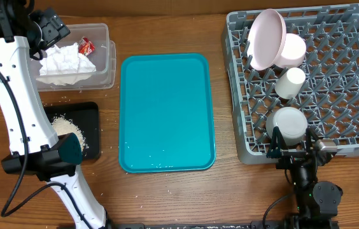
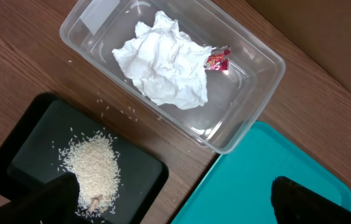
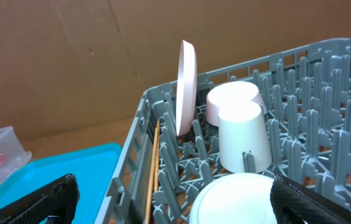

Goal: Sort waste into correct bins and load items into the dishwasher

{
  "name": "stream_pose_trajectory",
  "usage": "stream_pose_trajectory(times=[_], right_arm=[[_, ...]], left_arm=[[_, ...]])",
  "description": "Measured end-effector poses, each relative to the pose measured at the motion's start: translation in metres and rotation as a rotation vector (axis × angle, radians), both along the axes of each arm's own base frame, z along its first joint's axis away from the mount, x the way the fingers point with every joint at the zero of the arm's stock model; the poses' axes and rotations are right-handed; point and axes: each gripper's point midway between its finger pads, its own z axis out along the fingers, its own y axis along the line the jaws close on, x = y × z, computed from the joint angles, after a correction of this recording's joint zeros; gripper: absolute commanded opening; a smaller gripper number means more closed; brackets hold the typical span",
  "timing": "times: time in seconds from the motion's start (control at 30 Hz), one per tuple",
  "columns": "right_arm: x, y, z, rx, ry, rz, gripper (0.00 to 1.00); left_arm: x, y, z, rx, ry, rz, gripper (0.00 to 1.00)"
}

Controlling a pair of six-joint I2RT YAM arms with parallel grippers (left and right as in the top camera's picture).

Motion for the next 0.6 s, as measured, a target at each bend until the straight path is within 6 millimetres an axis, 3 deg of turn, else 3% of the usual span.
stream_pose_trajectory(times=[0.6], right_arm=[[0.0000, -0.0014, 0.0002, -0.034, -0.003, -0.005, 1.00]], left_arm=[[0.0000, 0.0000, 0.0000, 0.000, 0.000, 0.000, 1.00]])
